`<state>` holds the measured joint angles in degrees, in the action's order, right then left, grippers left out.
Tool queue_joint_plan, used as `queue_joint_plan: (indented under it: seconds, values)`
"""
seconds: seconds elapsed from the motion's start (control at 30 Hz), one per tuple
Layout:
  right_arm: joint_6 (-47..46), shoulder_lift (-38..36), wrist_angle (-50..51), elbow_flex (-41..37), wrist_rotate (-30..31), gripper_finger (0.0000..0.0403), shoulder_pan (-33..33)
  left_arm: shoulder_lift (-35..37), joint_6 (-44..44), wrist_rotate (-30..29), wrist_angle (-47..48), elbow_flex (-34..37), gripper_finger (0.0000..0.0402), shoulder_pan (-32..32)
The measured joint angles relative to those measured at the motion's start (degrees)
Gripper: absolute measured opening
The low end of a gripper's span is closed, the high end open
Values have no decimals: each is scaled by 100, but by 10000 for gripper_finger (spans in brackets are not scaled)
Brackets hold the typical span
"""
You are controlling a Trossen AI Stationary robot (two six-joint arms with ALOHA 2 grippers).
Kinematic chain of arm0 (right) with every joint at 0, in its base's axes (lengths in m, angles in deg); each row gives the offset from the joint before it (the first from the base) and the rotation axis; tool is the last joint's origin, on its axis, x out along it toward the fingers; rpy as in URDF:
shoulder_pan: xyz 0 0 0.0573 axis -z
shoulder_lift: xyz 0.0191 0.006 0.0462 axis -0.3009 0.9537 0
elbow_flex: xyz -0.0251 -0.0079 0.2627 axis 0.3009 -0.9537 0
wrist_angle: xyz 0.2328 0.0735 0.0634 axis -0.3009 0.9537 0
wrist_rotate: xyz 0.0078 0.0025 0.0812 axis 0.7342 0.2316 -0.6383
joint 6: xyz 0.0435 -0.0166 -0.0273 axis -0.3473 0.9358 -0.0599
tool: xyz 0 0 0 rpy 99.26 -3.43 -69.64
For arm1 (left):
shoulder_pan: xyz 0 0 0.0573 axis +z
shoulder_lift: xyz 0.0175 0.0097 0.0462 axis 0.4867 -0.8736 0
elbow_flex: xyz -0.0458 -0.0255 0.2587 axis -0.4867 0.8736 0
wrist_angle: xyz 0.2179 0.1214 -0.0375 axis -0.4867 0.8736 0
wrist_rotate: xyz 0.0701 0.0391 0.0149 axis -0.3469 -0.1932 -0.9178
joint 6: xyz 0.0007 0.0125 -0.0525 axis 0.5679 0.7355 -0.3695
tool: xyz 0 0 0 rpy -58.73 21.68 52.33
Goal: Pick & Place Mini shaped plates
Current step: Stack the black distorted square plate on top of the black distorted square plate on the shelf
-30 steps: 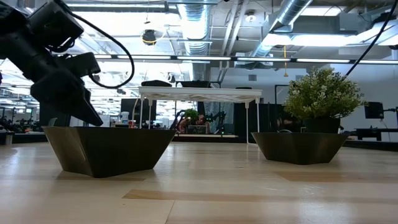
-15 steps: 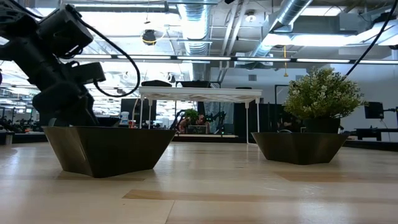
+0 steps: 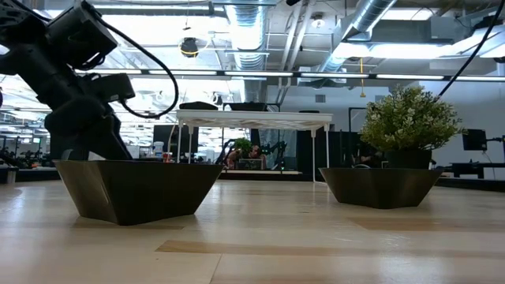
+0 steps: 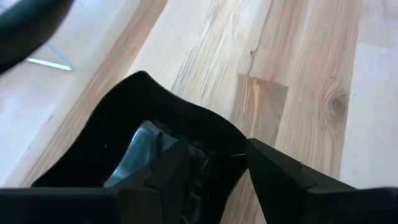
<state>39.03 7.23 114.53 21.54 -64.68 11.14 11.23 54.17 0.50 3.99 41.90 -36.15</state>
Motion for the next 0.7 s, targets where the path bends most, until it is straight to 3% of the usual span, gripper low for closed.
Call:
queue_joint_plan:
  seconds: [0.5,0.7]
  values:
    - [-7,1,62,0,1,82,2,575,332,-106,-47,1,165,0]
    - [-9,0,86,0,0,82,0,688,1117,500,79,1,165,-16]
